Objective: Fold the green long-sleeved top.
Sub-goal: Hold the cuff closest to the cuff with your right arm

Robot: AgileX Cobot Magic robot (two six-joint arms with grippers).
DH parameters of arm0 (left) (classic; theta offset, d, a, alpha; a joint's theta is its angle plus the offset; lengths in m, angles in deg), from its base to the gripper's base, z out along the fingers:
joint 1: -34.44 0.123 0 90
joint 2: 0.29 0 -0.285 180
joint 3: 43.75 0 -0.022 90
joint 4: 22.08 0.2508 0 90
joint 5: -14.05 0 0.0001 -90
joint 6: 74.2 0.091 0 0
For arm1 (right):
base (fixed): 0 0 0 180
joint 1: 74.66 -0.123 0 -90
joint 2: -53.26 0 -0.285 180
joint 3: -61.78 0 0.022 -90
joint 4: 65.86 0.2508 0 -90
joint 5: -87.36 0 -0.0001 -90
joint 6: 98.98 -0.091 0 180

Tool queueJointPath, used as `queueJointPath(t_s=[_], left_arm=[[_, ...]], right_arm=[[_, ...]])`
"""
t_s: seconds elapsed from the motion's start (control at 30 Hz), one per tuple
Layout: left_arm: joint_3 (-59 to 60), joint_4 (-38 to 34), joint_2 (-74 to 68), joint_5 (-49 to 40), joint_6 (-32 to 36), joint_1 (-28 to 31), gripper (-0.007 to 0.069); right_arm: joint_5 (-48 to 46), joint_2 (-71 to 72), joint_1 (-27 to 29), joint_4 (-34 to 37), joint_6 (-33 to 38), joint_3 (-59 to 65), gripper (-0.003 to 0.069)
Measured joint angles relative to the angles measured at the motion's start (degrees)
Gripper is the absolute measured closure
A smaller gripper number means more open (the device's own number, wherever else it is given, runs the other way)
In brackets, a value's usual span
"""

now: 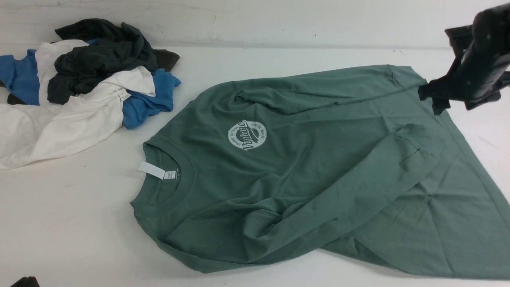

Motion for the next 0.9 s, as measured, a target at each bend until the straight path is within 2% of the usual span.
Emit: queueJointPath(t_s=[0.1, 0.17, 0.3, 0.33, 0.37, 0.43, 0.7, 0.83, 0.9], left_arm=[[0.18, -9.24, 0.00, -0.23, -2.46, 0.00, 0.0628], [0.25, -17.07, 0.00, -0.38, -4.03, 0.00, 0.0628], [0.25, -31.00, 0.00, -0.38, -4.99, 0.00, 0.0628], [0.25, -31.54, 0.00, -0.38, -4.99, 0.00, 0.0628], [0.25, -34.32, 0.00, -0.10, -4.99, 0.00, 0.0628], [0.25, -37.02, 0.00, 0.24, -5.06, 0.00, 0.0628], [0.25, -38.48, 0.00, 0.03, -5.64, 0.00, 0.0628], [0.25, -38.48, 0.00, -0.10, -5.64, 0.00, 0.0628], [0.25, -38.48, 0.00, -0.15, -5.64, 0.00, 0.0628]], right_arm=[[-6.13, 1.76, 0.00, 0.00, 1.80, -5.96, 0.0233], [-9.95, 3.29, 0.00, 0.57, 3.26, -10.02, 0.0300], [-11.38, 7.96, 0.00, 2.55, 5.45, -15.24, 0.0522], [-11.41, 8.49, 0.00, 2.76, 5.45, -15.31, 0.0545], [-11.79, 10.11, 0.00, 3.53, 5.45, -15.79, 0.0610], [-12.27, 11.38, 0.00, 4.29, 4.94, -15.99, 0.0650], [-12.14, 5.87, 0.37, 5.04, 2.44, -16.46, 0.0667], [-6.84, -1.86, 2.27, 8.16, 2.42, -19.50, 0.0642], [-2.63, -6.73, 4.15, 11.82, 2.42, -23.32, 0.0601]])
